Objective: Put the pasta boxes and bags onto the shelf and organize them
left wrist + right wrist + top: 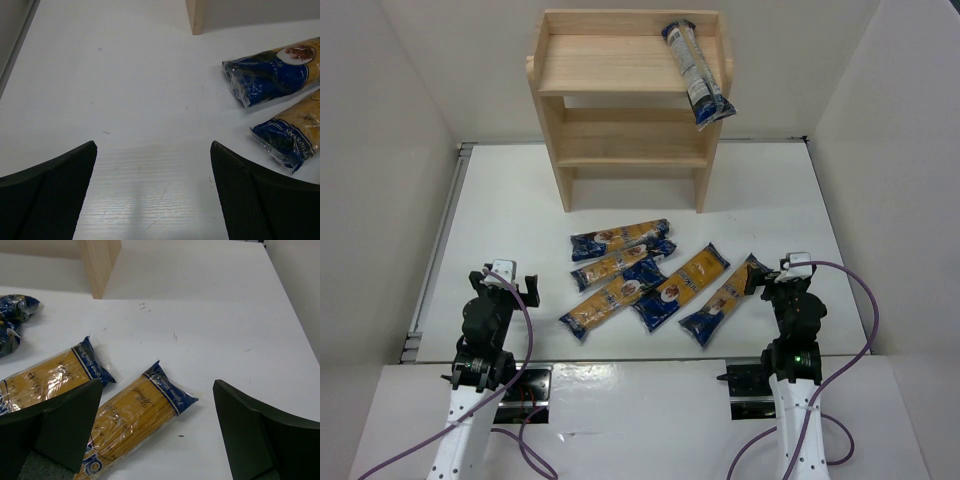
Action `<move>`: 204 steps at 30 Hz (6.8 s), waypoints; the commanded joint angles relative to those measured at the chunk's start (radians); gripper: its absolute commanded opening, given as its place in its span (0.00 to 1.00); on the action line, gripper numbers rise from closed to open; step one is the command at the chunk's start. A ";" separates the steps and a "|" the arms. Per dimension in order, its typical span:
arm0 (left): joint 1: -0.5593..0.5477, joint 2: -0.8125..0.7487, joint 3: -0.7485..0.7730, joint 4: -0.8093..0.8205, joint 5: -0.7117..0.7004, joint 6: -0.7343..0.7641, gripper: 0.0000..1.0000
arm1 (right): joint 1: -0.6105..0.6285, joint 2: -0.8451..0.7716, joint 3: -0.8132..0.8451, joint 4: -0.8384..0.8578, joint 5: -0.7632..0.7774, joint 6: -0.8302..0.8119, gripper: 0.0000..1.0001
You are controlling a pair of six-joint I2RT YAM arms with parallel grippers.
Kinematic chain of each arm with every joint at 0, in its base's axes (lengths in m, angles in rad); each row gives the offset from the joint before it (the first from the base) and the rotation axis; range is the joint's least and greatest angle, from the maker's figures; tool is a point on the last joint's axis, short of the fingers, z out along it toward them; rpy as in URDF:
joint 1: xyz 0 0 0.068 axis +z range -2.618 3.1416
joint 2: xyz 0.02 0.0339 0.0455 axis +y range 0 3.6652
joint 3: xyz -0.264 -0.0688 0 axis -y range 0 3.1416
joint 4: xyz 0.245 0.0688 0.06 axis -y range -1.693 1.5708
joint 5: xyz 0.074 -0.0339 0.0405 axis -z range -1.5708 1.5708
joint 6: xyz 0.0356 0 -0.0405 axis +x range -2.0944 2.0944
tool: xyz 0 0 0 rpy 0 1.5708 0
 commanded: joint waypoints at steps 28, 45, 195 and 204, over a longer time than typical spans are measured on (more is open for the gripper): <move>-0.001 -0.139 -0.047 0.049 0.014 0.020 1.00 | -0.004 -0.086 0.283 0.273 0.032 -0.285 1.00; -0.001 -0.139 -0.047 0.049 0.014 0.020 1.00 | -0.174 -0.062 0.776 -0.149 0.174 -0.495 1.00; -0.238 1.457 1.787 -0.876 0.629 0.225 0.00 | -0.317 1.057 1.342 -1.027 -0.484 -0.353 1.00; -0.224 1.305 1.861 -0.948 0.683 0.257 0.00 | -0.286 1.057 1.333 -1.009 -0.475 -0.344 1.00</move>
